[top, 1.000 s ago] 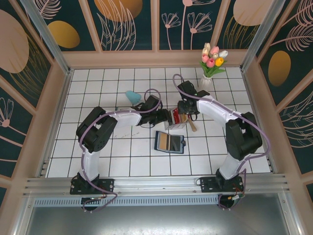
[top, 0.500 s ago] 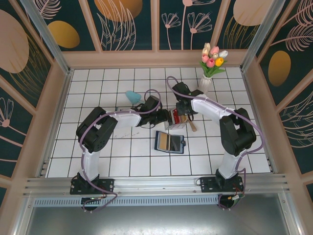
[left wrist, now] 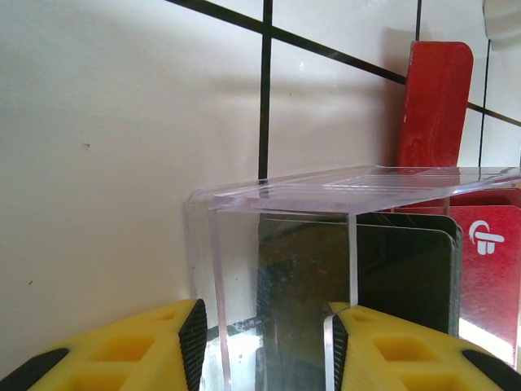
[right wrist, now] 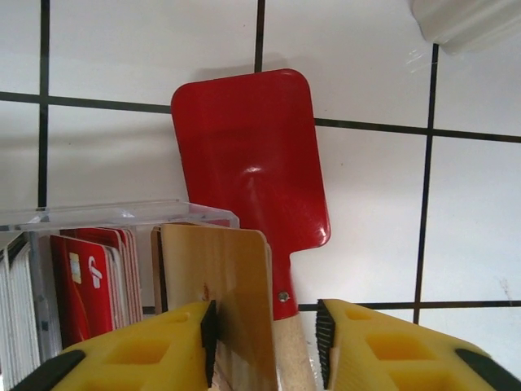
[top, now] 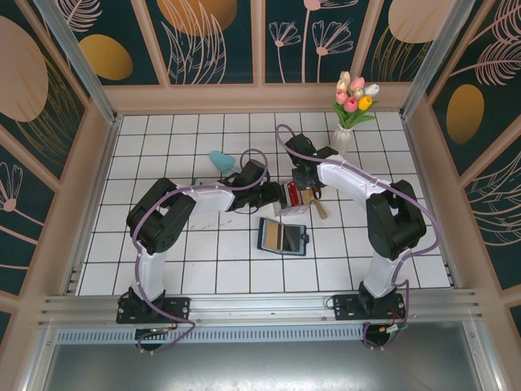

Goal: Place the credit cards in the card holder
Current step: Pick up the credit card from the storage box.

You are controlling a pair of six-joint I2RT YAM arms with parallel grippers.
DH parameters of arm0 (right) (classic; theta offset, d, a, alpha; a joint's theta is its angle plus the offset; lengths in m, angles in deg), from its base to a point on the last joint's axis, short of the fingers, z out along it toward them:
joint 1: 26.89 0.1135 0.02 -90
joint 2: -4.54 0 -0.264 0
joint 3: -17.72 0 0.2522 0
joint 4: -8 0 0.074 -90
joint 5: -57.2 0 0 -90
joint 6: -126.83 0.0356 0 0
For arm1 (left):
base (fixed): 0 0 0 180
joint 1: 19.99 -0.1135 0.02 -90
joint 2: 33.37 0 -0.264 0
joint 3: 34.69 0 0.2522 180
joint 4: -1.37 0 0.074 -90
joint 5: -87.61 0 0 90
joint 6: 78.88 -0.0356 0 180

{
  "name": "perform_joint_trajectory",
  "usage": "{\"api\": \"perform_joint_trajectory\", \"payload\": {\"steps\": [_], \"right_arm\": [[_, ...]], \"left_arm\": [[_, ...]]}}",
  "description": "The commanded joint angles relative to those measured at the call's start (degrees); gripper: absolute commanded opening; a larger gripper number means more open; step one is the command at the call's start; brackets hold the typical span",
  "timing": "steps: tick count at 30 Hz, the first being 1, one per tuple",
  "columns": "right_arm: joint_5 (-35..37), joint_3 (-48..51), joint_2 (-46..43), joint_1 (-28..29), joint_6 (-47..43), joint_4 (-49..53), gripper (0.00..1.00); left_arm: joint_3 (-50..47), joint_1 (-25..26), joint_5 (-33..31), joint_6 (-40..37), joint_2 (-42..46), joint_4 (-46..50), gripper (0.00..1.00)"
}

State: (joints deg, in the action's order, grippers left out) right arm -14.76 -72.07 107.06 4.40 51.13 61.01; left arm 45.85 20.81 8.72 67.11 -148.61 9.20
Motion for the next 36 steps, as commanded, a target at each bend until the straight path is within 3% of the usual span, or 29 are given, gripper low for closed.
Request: {"api": "perform_joint_trajectory", "payload": {"steps": [1, 5, 20, 24, 32, 36], "right_arm": [[1.8, -1.4, -1.3, -0.3, -0.5, 2.8, 0.33], [2.5, -1.6, -1.8, -0.3, -0.5, 2.9, 0.23], [1.2, -2.2, -5.9, 1.4, 1.4, 4.3, 0.15], [-0.3, -2.2, -7.2, 1.9, 2.5, 4.2, 0.09], [-5.0, 0.2, -13.6, 3.6, 9.1, 2.7, 0.00], [-4.4, 3.8, -18.1, 6.7, 14.1, 1.4, 0.00]], "left_arm": [[-2.0, -0.4, -2.3, -0.2, 0.4, 4.7, 0.44], [-1.9, -0.4, -2.3, -0.2, 0.3, 4.7, 0.44], [-2.5, -0.4, -2.7, -0.9, 2.4, 5.1, 0.44], [-3.0, -0.4, -2.4, -1.0, 3.2, 4.8, 0.45], [-5.6, -0.4, -1.5, -2.0, 9.2, 2.1, 0.52], [-8.9, -0.4, -2.5, -2.8, 14.7, 2.4, 0.59]]}}
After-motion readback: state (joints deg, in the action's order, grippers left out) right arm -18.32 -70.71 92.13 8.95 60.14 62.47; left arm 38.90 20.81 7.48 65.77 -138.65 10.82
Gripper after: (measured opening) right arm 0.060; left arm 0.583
